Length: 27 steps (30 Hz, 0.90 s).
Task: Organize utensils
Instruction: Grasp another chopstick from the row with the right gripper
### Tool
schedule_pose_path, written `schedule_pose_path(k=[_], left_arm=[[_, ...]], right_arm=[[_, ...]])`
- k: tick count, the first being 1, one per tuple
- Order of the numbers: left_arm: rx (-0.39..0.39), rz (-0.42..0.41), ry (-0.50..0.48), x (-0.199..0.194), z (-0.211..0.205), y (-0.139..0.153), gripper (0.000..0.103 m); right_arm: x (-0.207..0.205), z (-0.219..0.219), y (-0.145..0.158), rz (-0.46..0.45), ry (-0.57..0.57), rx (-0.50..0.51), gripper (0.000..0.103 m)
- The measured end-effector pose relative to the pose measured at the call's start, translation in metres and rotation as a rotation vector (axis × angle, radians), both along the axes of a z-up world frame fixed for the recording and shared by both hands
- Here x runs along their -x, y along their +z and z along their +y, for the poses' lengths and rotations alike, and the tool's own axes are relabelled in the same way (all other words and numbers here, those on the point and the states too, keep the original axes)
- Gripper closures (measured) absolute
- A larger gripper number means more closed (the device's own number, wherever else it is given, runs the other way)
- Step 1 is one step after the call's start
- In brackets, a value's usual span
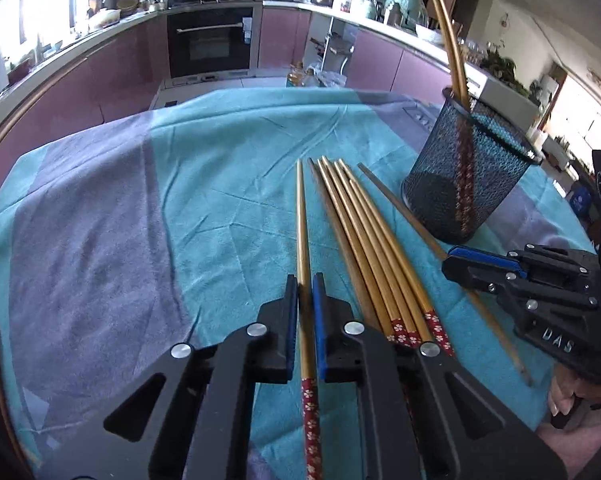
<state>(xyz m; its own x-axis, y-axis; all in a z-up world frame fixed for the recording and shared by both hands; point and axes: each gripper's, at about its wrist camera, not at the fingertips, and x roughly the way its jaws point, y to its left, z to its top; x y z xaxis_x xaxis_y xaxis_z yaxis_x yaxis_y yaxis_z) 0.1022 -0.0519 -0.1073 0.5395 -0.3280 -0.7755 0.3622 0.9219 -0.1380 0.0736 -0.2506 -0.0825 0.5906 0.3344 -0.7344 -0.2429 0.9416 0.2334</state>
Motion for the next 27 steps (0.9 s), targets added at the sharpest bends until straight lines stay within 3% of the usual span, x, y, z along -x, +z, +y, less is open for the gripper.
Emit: schedule_pose_path(k=[4, 9, 19, 27], left_arm=[[0.029, -0.015, -0.050, 0.011, -0.001, 0.007, 0.095], [-0.005, 0.002, -0.108, 0.017, -0.011, 0.000, 0.095], [-0.034, 0.041, -0.154, 0.006, -0.021, -0.013, 0.093], [-0.005, 0.048, -0.119, -0.001, -0.017, -0.009, 0.095]], right_arm=[[0.006, 0.005, 0.007, -0.012, 0.078, -0.001, 0.097], [0.001, 0.016, 0.002, 0.027, 0.140, 0.051, 0.097], [-0.011, 0.022, -0.007, 0.057, 0.145, 0.088, 0.096], [-0.004, 0.015, 0.008, -0.004, 0.146, 0.053, 0.097]])
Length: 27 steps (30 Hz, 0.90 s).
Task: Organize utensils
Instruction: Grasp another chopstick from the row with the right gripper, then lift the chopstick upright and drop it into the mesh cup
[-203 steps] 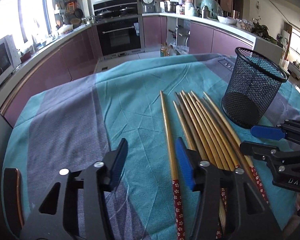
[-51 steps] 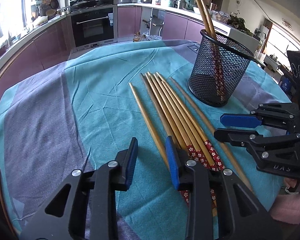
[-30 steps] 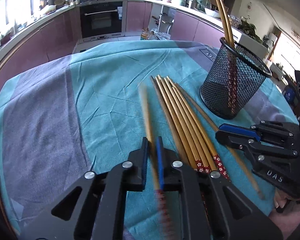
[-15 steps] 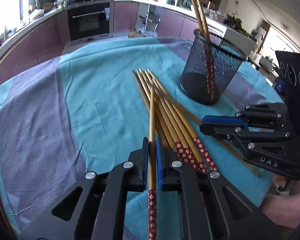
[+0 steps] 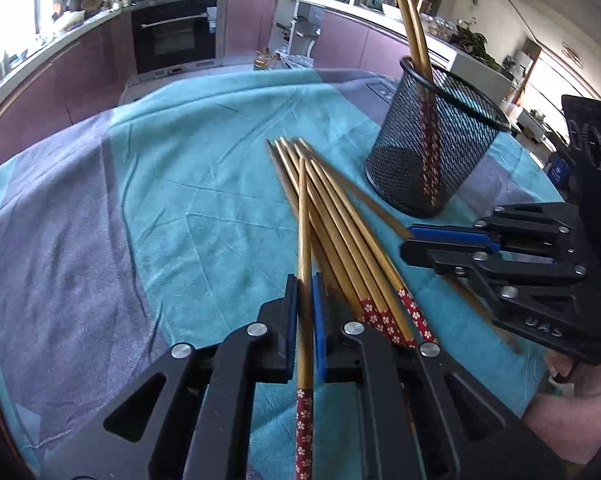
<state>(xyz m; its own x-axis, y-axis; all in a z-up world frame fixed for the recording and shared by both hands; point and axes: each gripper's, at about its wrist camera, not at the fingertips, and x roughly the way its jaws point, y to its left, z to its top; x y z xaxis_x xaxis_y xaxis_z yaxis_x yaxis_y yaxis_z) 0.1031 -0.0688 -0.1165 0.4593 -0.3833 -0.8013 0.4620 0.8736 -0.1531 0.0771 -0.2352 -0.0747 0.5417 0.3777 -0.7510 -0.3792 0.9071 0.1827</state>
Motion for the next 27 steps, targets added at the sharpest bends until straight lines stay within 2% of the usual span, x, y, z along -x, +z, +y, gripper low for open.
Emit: schedule_pose_path(k=[4, 15, 24, 27], left_arm=[[0.057, -0.027, -0.003, 0.007, 0.006, 0.018, 0.095], [0.225, -0.180, -0.055, 0.033, 0.015, 0.099, 0.096], [0.341, -0.261, -0.081, 0.035, 0.016, 0.149, 0.096], [0.368, -0.297, -0.082, 0.030, 0.009, 0.165, 0.096]], right_arm=[[0.009, -0.009, 0.018, -0.047, 0.012, -0.032, 0.097], [0.029, -0.049, 0.073, -0.208, -0.025, -0.133, 0.097], [0.023, -0.075, 0.107, -0.341, -0.090, -0.199, 0.097], [0.016, -0.082, 0.122, -0.413, -0.127, -0.207, 0.097]])
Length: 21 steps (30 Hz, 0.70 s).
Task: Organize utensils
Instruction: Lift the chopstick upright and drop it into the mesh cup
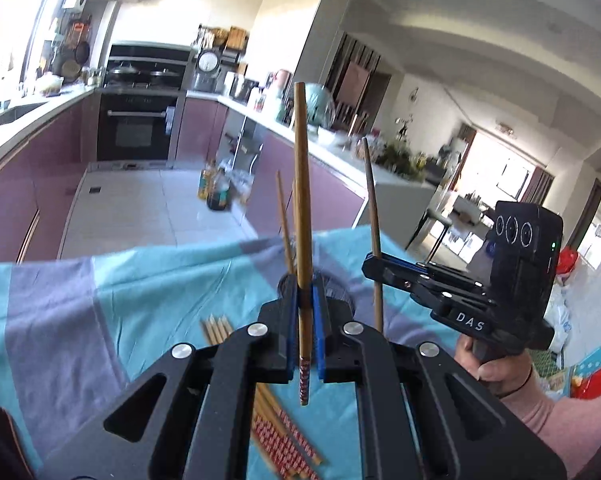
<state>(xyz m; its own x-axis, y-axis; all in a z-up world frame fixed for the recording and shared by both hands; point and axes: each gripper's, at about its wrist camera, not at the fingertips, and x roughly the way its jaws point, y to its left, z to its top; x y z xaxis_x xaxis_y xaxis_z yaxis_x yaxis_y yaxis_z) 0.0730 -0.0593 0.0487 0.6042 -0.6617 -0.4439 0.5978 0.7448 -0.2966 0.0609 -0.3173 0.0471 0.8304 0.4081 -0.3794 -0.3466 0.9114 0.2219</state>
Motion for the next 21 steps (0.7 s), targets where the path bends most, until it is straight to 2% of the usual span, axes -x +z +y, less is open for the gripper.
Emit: schedule_pose_path(k=[5, 8, 11, 16, 21], left_arm=[[0.040, -0.042, 0.014, -0.013, -0.017, 0.024, 0.096], [0.055, -0.049, 0.013, -0.021, -0.029, 0.033, 0.096], [0.036, -0.071, 0.031, -0.026, -0.042, 0.036, 0.096], [-0.020, -0.060, 0.041, -0.031, -0.065, 0.024, 0.096], [-0.094, -0.017, 0.023, -0.035, -0.081, 0.000, 0.096]], right_arm=[[-0.017, -0.007, 0.019, -0.077, -0.041, -0.021, 0.097], [-0.027, -0.009, 0.022, -0.090, -0.060, -0.022, 0.097], [-0.037, -0.010, 0.020, -0.099, -0.079, -0.012, 0.097], [-0.053, -0.011, 0.006, -0.081, -0.101, 0.004, 0.097], [-0.062, -0.011, -0.015, -0.013, -0.095, 0.028, 0.097]])
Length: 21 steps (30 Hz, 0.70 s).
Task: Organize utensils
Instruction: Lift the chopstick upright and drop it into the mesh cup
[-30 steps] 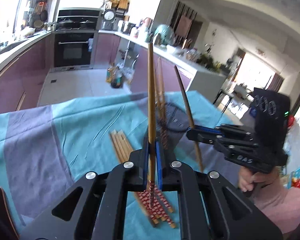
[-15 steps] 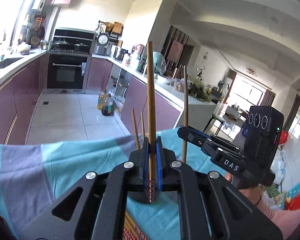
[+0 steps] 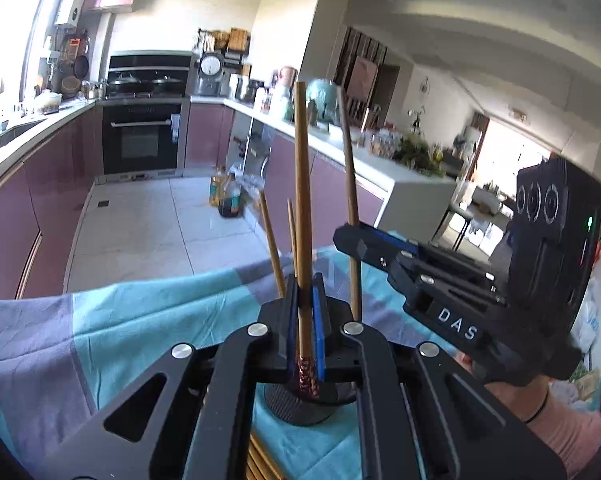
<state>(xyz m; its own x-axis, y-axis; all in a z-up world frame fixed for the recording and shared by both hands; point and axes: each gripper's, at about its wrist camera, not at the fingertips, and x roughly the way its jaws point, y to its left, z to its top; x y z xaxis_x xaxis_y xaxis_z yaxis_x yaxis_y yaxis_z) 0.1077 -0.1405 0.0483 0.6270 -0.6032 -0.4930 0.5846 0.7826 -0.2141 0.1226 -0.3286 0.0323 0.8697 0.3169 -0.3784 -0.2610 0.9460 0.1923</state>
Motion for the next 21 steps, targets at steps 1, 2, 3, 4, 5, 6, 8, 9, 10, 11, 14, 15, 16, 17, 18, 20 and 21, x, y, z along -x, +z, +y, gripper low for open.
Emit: schedule_pose_path(k=[1, 2, 3, 4, 5, 6, 8, 9, 10, 11, 14, 15, 16, 17, 18, 20, 21], left_arm=[[-0.010, 0.010, -0.005, -0.002, -0.002, -0.005, 0.096], [-0.020, 0.023, -0.012, -0.002, -0.004, -0.009, 0.096], [-0.030, 0.036, -0.016, -0.003, -0.005, -0.013, 0.096], [-0.035, 0.044, -0.021, -0.005, -0.007, -0.017, 0.096], [-0.041, 0.053, -0.029, -0.005, -0.009, -0.020, 0.096], [-0.047, 0.062, -0.033, -0.009, -0.009, -0.024, 0.096], [-0.062, 0.081, -0.040, -0.013, -0.013, -0.031, 0.096], [-0.066, 0.087, -0.043, -0.016, -0.014, -0.034, 0.096], [-0.069, 0.096, -0.048, -0.019, -0.015, -0.037, 0.096], [-0.072, 0.107, -0.048, -0.022, -0.016, -0.039, 0.096], [-0.084, 0.123, -0.044, -0.028, -0.018, -0.046, 0.095], [-0.089, 0.127, -0.037, -0.032, -0.016, -0.048, 0.091], [-0.091, 0.134, -0.035, -0.035, -0.017, -0.049, 0.087], [-0.091, 0.139, -0.033, -0.037, -0.018, -0.050, 0.086], [-0.093, 0.137, -0.026, -0.039, -0.017, -0.051, 0.085], [-0.086, 0.139, -0.016, -0.039, -0.014, -0.052, 0.082], [-0.083, 0.138, -0.013, -0.039, -0.012, -0.053, 0.081]], right_arm=[[-0.001, 0.000, -0.002, 0.014, 0.000, 0.005, 0.097], [-0.001, 0.000, -0.005, 0.032, 0.002, 0.012, 0.097], [-0.001, 0.000, -0.008, 0.051, 0.009, 0.018, 0.097], [0.000, 0.002, -0.010, 0.066, 0.014, 0.024, 0.097], [0.003, 0.005, -0.011, 0.081, 0.014, 0.031, 0.097], [0.003, 0.005, -0.012, 0.096, 0.016, 0.039, 0.097], [0.000, 0.006, -0.016, 0.143, 0.027, 0.054, 0.097], [-0.002, 0.006, -0.018, 0.165, 0.032, 0.059, 0.097], [-0.003, 0.008, -0.020, 0.186, 0.037, 0.065, 0.097], [-0.004, 0.009, -0.022, 0.204, 0.036, 0.070, 0.097], [-0.009, 0.011, -0.030, 0.251, 0.032, 0.077, 0.096], [-0.010, 0.011, -0.032, 0.259, 0.022, 0.075, 0.095], [-0.010, 0.011, -0.034, 0.261, 0.020, 0.073, 0.094], [-0.010, 0.011, -0.035, 0.263, 0.019, 0.068, 0.094], [-0.010, 0.010, -0.036, 0.262, 0.018, 0.064, 0.090], [-0.007, 0.011, -0.035, 0.253, 0.016, 0.063, 0.088], [-0.007, 0.011, -0.034, 0.248, 0.016, 0.060, 0.088]])
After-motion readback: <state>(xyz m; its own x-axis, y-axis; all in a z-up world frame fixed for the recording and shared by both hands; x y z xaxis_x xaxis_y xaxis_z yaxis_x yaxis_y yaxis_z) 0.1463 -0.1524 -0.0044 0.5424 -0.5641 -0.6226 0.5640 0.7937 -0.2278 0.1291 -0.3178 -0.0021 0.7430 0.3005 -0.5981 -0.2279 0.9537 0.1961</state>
